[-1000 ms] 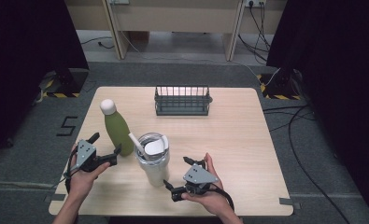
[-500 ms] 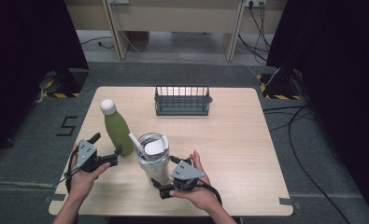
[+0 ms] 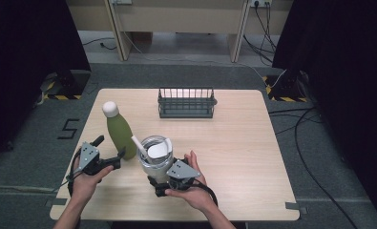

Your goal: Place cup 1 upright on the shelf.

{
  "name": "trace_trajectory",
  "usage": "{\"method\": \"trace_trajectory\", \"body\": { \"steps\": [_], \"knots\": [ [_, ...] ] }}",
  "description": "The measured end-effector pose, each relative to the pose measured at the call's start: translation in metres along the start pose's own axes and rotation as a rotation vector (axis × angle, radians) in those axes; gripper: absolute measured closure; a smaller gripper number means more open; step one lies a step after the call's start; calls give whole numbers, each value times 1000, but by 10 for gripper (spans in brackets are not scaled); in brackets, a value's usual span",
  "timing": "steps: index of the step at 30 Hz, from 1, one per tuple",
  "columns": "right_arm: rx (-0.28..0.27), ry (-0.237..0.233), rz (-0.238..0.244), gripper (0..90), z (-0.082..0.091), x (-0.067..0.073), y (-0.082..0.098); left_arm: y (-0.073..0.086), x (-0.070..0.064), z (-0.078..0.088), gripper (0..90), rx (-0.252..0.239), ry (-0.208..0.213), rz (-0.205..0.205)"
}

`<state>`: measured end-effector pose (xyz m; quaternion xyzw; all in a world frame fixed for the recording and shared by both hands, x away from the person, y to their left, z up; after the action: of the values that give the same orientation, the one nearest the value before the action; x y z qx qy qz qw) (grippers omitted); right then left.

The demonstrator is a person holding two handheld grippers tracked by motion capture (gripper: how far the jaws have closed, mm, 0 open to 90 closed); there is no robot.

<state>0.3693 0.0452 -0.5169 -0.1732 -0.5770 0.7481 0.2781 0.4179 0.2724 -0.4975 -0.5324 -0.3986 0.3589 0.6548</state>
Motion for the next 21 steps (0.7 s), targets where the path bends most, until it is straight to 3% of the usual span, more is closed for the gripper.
{"method": "trace_trajectory", "body": {
  "steps": [10,21],
  "knots": [
    [-7,22,30,80,-8,0,7,0,-3,1,70,2,9,-3],
    [-24,-17,21,100,-15,-2,12,0,-5,1,93,2,18,2]
  ]
}}
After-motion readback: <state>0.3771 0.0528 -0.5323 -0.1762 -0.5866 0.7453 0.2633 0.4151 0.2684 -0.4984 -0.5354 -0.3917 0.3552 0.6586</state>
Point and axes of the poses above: each handheld gripper's, and its own axes: z roughly backward along the jaws, y roughly out of its underside, x roughly to its left, the point moved 6 cm from there along -z, roughly forward along the jaws, and after that the axes turned 5 degrees about -z, right-handed, at the moved point
